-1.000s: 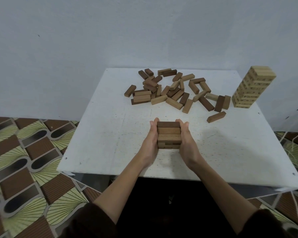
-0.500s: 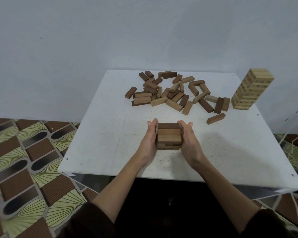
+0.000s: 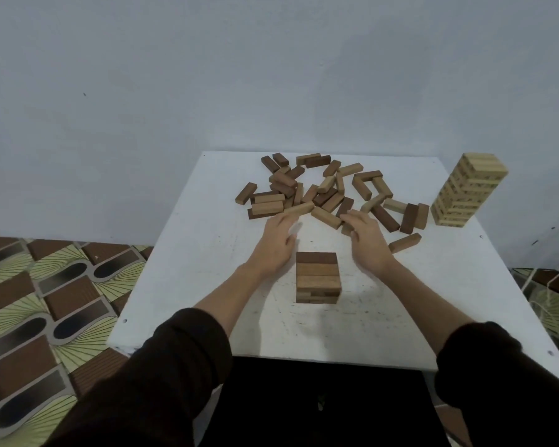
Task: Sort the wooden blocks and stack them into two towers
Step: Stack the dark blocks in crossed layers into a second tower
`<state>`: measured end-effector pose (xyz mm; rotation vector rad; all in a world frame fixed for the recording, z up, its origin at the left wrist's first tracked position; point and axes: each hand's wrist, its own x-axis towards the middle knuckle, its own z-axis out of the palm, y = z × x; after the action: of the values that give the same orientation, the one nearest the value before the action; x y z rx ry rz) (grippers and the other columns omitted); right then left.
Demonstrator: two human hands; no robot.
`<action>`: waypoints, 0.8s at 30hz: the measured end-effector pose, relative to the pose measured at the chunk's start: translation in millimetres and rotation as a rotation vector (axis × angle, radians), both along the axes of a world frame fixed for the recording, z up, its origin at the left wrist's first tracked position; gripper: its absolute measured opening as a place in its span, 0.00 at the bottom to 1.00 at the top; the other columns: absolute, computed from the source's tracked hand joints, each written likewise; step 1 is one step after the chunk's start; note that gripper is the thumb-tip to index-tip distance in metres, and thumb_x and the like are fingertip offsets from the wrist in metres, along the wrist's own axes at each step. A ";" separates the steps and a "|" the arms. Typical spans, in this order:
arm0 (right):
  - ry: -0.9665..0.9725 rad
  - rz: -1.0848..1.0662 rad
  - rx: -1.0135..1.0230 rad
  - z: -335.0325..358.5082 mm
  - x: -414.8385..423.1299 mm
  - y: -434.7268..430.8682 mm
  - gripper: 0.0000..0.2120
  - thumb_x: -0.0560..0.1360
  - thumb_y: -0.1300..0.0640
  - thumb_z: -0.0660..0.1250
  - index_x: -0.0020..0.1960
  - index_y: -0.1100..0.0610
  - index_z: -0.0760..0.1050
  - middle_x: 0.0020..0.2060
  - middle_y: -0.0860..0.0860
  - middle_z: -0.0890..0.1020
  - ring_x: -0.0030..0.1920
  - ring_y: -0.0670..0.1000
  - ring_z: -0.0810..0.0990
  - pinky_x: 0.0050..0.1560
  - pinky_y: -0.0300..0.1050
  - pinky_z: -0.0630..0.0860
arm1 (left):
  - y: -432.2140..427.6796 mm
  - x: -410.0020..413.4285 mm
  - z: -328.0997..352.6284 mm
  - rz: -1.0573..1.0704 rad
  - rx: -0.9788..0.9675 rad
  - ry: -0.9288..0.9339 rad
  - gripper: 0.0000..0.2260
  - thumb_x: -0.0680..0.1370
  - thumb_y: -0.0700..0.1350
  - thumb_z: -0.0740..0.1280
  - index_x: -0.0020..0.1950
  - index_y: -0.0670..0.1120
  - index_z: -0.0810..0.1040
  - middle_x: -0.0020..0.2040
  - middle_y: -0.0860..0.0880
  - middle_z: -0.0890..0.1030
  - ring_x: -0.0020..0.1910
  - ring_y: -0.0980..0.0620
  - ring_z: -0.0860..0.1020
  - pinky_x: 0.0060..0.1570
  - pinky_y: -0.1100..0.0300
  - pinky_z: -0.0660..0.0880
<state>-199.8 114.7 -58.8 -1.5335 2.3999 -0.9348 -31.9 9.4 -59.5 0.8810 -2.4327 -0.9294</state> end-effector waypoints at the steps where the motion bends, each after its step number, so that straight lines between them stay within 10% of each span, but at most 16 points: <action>1: 0.049 0.061 0.018 -1.7 -2.0 -4.7 0.23 0.71 0.79 0.53 0.61 0.68 0.74 0.59 0.67 0.75 0.59 0.68 0.70 0.60 0.46 0.61 | -6.7 -2.1 -2.5 -0.067 -0.105 -0.048 0.19 0.80 0.36 0.57 0.72 0.42 0.65 0.73 0.44 0.64 0.71 0.46 0.60 0.72 0.54 0.58; 5: 0.235 0.193 0.174 -7.0 -4.8 -15.8 0.33 0.69 0.79 0.56 0.70 0.60 0.67 0.57 0.61 0.74 0.58 0.64 0.68 0.57 0.54 0.68 | -27.2 -12.3 -6.9 -0.129 -0.395 -0.311 0.23 0.80 0.40 0.59 0.74 0.40 0.60 0.76 0.44 0.58 0.74 0.44 0.55 0.71 0.51 0.60; 11: 0.147 0.380 0.113 -4.0 -3.4 -20.2 0.21 0.72 0.77 0.56 0.58 0.62 0.78 0.54 0.57 0.77 0.55 0.57 0.70 0.52 0.38 0.60 | -42.9 -26.8 -3.4 -0.070 -0.519 -0.300 0.19 0.78 0.40 0.61 0.69 0.42 0.68 0.64 0.42 0.69 0.64 0.43 0.66 0.60 0.50 0.67; 24: 0.253 0.193 0.247 5.5 -18.9 -31.2 0.20 0.72 0.74 0.62 0.60 0.60 0.75 0.57 0.55 0.72 0.57 0.54 0.68 0.51 0.44 0.71 | -60.2 -35.9 3.7 -0.040 -0.443 -0.213 0.06 0.78 0.34 0.60 0.53 0.37 0.75 0.54 0.39 0.74 0.53 0.42 0.71 0.48 0.57 0.66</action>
<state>-218.7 83.5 -53.4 -1.8340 2.3593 -0.4108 -67.8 -50.8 -55.8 0.7990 -2.6890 -0.2913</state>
